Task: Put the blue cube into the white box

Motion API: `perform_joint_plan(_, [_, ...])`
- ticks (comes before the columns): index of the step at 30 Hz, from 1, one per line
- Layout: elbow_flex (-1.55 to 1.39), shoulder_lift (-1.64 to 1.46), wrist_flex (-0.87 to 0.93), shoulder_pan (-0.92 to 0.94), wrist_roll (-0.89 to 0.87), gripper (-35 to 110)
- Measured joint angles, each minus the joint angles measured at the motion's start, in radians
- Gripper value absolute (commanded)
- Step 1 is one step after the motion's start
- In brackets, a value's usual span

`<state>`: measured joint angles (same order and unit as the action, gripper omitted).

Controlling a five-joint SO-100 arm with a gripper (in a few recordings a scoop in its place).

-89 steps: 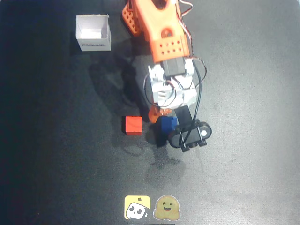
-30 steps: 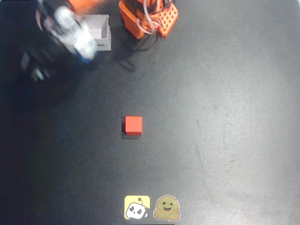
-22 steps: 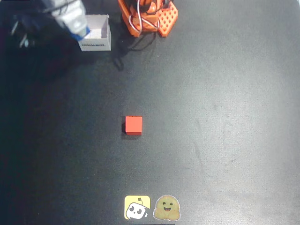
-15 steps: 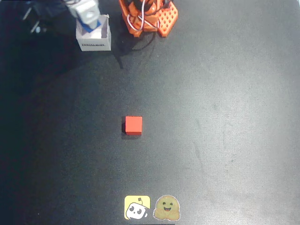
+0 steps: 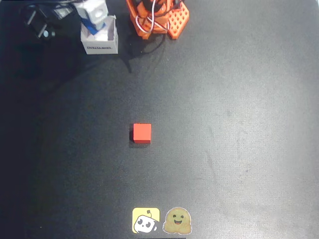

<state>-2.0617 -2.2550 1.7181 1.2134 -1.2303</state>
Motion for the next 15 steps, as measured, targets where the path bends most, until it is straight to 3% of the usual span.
perform_joint_plan(15, [0.012, 0.084, 0.000, -0.002, 0.051, 20])
